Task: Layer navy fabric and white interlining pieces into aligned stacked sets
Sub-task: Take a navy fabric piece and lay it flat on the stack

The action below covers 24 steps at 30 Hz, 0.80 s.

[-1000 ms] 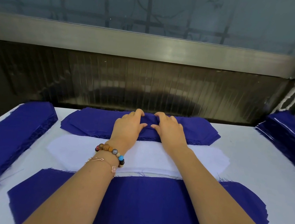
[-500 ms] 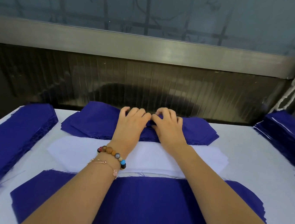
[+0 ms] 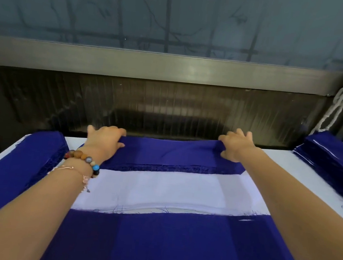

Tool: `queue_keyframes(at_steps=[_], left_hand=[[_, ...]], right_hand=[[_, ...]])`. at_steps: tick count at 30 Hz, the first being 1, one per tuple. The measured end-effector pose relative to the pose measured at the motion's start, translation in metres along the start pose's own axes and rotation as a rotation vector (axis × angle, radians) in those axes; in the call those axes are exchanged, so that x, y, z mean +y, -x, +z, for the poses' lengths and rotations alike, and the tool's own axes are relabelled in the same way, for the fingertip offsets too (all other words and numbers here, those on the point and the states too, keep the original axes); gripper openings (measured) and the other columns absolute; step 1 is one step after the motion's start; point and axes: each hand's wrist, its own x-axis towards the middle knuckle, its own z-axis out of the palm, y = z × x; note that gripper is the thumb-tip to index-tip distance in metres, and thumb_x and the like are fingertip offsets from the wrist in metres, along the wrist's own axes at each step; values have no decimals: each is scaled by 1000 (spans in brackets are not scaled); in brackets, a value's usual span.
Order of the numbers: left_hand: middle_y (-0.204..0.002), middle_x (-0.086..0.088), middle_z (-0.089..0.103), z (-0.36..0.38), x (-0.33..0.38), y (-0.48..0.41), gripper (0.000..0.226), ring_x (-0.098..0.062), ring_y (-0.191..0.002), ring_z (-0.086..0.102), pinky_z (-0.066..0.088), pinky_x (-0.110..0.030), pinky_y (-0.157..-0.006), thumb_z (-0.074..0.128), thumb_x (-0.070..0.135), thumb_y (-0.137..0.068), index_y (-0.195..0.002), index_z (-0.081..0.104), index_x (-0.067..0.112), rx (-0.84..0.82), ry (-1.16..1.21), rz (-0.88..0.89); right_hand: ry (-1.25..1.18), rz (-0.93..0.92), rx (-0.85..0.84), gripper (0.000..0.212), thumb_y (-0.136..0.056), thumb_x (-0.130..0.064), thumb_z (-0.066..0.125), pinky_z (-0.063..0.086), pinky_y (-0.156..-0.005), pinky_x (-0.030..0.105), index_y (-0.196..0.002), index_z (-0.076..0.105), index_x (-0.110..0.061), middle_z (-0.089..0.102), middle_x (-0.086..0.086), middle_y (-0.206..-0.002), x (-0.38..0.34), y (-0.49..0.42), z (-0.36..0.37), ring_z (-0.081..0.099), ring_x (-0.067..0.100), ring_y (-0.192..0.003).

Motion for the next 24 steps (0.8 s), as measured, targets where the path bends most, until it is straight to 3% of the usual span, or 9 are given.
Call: queue_keyframes(at_steps=[8,14,20,24], left_hand=[[-109,-4,66,-9,-31,28,17,-27,-102,58,42,-44,-92,52,32,-98,-111,59,25,108,174,-141],[-104,-7,66,-54,-29,57,19,-27,-92,61,51,-39,-72,56,30,-96,-110,62,18,231,371,-164],[-113,-10,65,-95,-26,101,31,-26,-102,62,53,-48,-88,57,24,-96,-123,59,10,236,594,-158],[-108,-10,68,-110,-21,134,26,-25,-102,62,52,-47,-91,59,19,-94,-118,63,8,270,711,-119]], right_hand=[[-241,251,181,21,-97,-28,49,27,-101,42,-116,59,-26,61,2,-108,15,17,13,44,25,-113],[-541,365,293,25,-96,-29,54,31,-98,42,-120,58,-23,63,3,-115,30,47,-14,54,27,-109],[-731,361,325,5,-96,-26,55,41,-98,49,-100,58,-23,65,5,-101,40,99,-45,58,26,-97],[-783,341,312,15,-95,-24,56,48,-93,49,-109,60,-19,64,5,-100,47,134,-54,60,25,-96]])
